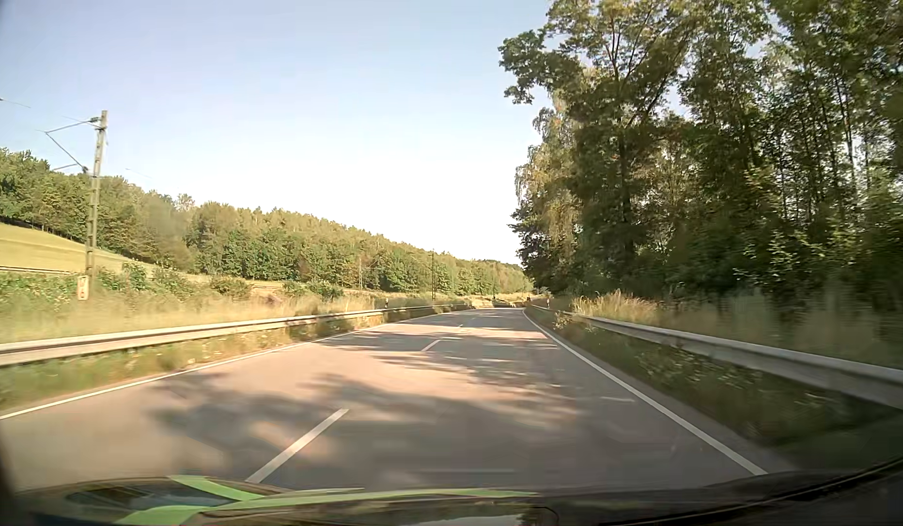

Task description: Follow the waypoints while adhering to traffic rules and regulations

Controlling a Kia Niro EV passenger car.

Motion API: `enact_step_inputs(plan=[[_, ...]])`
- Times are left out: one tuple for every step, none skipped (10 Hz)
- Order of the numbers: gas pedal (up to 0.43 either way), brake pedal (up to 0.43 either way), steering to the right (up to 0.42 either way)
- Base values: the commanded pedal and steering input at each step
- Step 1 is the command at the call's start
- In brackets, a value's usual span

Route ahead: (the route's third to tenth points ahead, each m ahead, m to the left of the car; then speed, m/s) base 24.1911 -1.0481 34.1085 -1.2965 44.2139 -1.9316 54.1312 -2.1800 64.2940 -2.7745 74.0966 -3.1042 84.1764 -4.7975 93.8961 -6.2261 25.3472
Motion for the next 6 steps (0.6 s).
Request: enact_step_inputs(plan=[[0.11,0.0,0.004],[0.11,0.0,0.004],[0.11,0.0,0.005],[0.118,0.0,0.004],[0.118,0.0,0.004],[0.118,0.0,0.005]])
